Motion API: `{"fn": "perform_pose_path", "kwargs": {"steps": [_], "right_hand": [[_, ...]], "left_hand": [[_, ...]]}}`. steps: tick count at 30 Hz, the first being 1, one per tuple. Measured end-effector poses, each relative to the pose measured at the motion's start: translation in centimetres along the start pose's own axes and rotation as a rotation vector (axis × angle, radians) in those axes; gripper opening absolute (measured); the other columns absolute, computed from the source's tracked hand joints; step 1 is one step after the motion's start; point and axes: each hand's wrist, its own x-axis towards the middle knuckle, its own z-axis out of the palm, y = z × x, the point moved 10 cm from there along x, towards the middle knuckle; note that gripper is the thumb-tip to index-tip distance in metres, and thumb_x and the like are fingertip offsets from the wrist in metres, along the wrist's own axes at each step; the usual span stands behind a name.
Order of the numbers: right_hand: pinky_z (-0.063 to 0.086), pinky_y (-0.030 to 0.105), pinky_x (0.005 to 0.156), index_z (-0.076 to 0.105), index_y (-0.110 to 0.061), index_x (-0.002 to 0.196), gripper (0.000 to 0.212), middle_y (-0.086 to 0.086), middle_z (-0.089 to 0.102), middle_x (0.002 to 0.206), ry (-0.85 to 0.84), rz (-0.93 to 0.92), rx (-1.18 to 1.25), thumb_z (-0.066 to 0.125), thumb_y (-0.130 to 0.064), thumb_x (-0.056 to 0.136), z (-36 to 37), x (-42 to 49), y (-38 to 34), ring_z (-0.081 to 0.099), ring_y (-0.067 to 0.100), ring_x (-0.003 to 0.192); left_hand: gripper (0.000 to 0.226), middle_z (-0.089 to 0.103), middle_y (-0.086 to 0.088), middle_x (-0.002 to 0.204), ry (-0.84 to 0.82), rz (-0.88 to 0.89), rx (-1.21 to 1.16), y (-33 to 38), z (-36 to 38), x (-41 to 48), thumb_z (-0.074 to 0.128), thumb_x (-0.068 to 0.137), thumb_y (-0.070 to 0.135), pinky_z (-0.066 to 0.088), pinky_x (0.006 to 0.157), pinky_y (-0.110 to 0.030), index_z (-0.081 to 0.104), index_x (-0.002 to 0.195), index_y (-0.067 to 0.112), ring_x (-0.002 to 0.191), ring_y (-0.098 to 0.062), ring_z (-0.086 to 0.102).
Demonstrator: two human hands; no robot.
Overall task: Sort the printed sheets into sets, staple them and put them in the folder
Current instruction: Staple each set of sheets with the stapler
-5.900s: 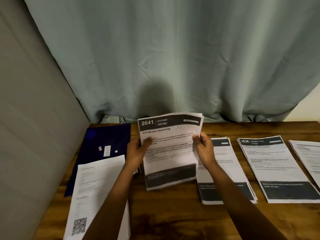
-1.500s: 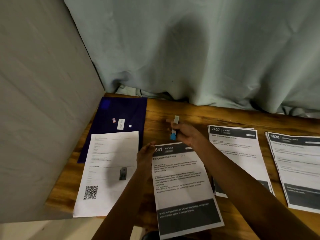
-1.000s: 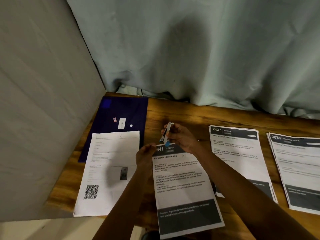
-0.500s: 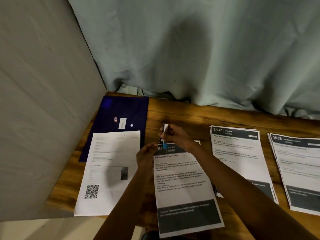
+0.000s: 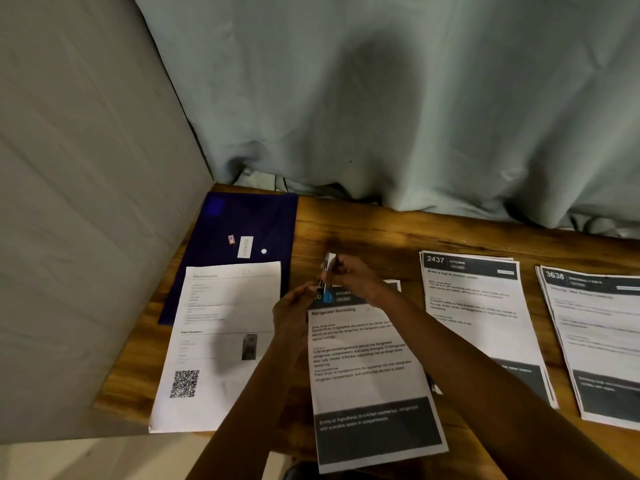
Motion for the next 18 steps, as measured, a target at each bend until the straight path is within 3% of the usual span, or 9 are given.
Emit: {"fn": "perform_pose_path", "kwargs": {"steps": [3, 6, 10, 14, 18], "right_hand": [[0.052, 0.021, 0.077, 0.06, -0.01, 0.109, 0.027, 0.008, 0.066, 0.108, 0.038, 0.025, -0.026, 0.069, -0.011, 0.084, -0.4, 0.1, 0.4, 0.063, 0.019, 0.103], [0.052, 0.017, 0.071, 0.06, -0.009, 0.111, 0.029, 0.008, 0.066, 0.107, 0.034, 0.034, -0.003, 0.069, -0.01, 0.084, -0.4, 0.0, 0.4, 0.064, 0.017, 0.1], [0.051, 0.013, 0.065, 0.059, -0.005, 0.114, 0.03, 0.001, 0.067, 0.097, 0.04, 0.04, 0.004, 0.067, -0.008, 0.085, -0.4, -0.2, 0.4, 0.065, 0.01, 0.09], [0.054, 0.03, 0.085, 0.062, -0.01, 0.103, 0.021, 0.006, 0.068, 0.102, 0.102, 0.037, -0.001, 0.069, -0.01, 0.083, -0.6, 0.0, 1.0, 0.065, 0.02, 0.102], [0.052, 0.034, 0.09, 0.062, -0.016, 0.094, 0.016, 0.014, 0.067, 0.109, 0.119, 0.025, 0.006, 0.07, -0.008, 0.083, -0.7, 0.3, 1.0, 0.063, 0.025, 0.106]], "left_hand": [[0.014, 0.072, -0.005, 0.087, -0.019, 0.075, 0.3, 0.6, 0.0, 0.1, 0.068, 0.086, 0.031, 0.057, 0.068, -0.03, 0.066, 0.091, 0.018, 0.076, -0.019, 0.071], [0.013, 0.07, 0.007, 0.081, -0.045, 0.15, 0.604, 1.0, 0.4, -0.1, 0.073, 0.082, 0.035, 0.046, 0.059, -0.015, 0.063, 0.085, 0.026, 0.07, -0.005, 0.067], [0.012, 0.067, 0.011, 0.075, -0.038, 0.213, 0.661, 1.6, 0.6, -0.4, 0.072, 0.083, 0.032, 0.044, 0.055, -0.009, 0.061, 0.079, 0.027, 0.066, 0.001, 0.064], [0.011, 0.063, 0.012, 0.069, -0.035, 0.254, 0.643, 2.0, 1.0, -0.6, 0.069, 0.086, 0.025, 0.043, 0.049, -0.005, 0.062, 0.08, 0.02, 0.052, 0.008, 0.06], [0.011, 0.065, 0.009, 0.072, -0.024, 0.227, 0.595, 1.5, 0.8, -0.5, 0.069, 0.087, 0.027, 0.043, 0.048, -0.006, 0.061, 0.081, 0.02, 0.054, 0.006, 0.062]]}}
